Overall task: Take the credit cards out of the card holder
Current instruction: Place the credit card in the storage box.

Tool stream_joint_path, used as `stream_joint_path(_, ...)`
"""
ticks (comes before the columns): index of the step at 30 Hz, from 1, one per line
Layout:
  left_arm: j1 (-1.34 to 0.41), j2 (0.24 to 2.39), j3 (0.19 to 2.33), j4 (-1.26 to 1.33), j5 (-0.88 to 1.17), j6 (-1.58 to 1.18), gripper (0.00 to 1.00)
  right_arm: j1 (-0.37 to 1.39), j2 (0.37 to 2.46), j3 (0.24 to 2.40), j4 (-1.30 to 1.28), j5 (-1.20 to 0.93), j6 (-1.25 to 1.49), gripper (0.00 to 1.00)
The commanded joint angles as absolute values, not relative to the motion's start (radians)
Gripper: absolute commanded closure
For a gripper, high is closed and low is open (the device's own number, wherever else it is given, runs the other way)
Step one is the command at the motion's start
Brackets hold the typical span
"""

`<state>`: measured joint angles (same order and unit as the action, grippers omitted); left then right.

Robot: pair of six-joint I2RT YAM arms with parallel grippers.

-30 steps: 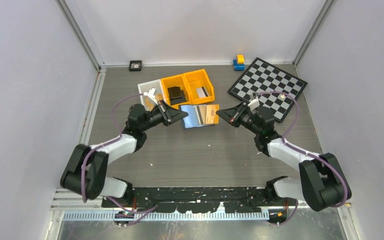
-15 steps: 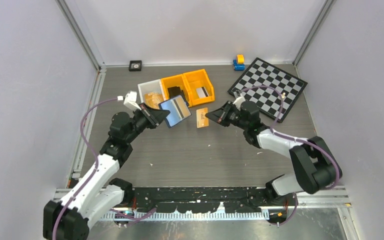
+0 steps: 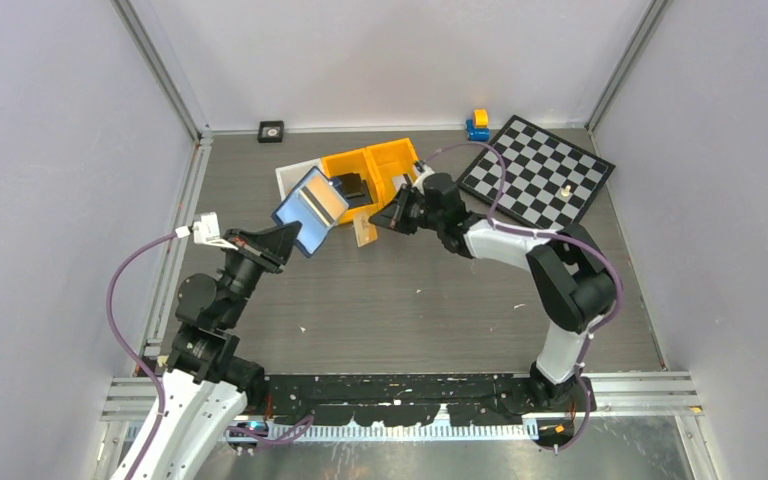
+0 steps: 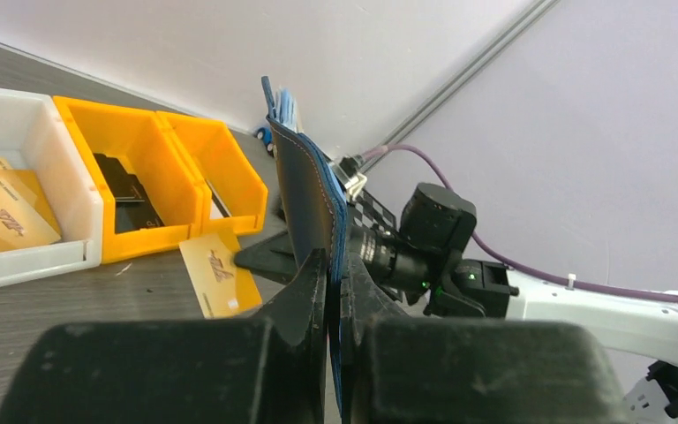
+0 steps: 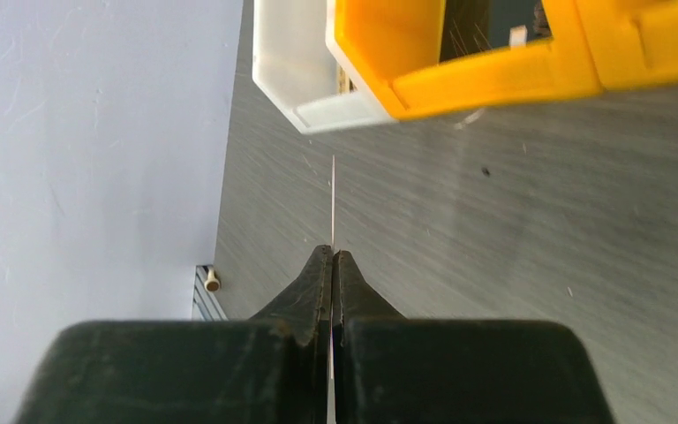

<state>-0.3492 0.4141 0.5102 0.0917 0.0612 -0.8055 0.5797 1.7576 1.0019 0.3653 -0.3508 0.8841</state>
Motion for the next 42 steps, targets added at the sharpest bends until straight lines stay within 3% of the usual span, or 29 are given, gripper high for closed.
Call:
stream_joint_path(1, -0.347, 0.388, 0.531, 0.074, 0.017, -0.787, 1.0, 0.607, 1.853, 1.201, 0.332, -0.319, 0.862, 1.0)
stream_joint_path(14, -0.347, 0.376, 0.533, 0.071, 0.025, -0.804, 1.0, 0.687, 2.226, 1.699, 0.216, -0.288, 0.826, 0.99)
stream_joint_path(22, -0.347, 0.358, 0.537, 0.063, 0.033, -0.82, 1.0, 0.737, 2.347, 1.969, 0.034, -0.217, 0.743, 1.0)
stream_joint_path(34, -0.347, 0.376, 0.546, 0.054, 0.038, -0.833, 1.0, 0.748, 2.466, 2.169, -0.128, -0.104, 0.671, 0.99)
stream_joint_path(36, -0.346, 0.365, 0.548, 0.052, 0.039, -0.826, 1.0, 0.748, 2.472, 2.185, -0.143, -0.101, 0.656, 0.92)
stream_joint_path(40, -0.347, 0.353, 0.546, 0.04, 0.024, -0.822, 1.0, 0.748, 2.449, 2.195, -0.166, -0.1, 0.631, 0.66)
stream_joint_path(42, -0.347, 0.356, 0.546, 0.041, 0.023, -0.824, 1.0, 0.748, 2.422, 2.186, -0.178, -0.102, 0.616, 0.6)
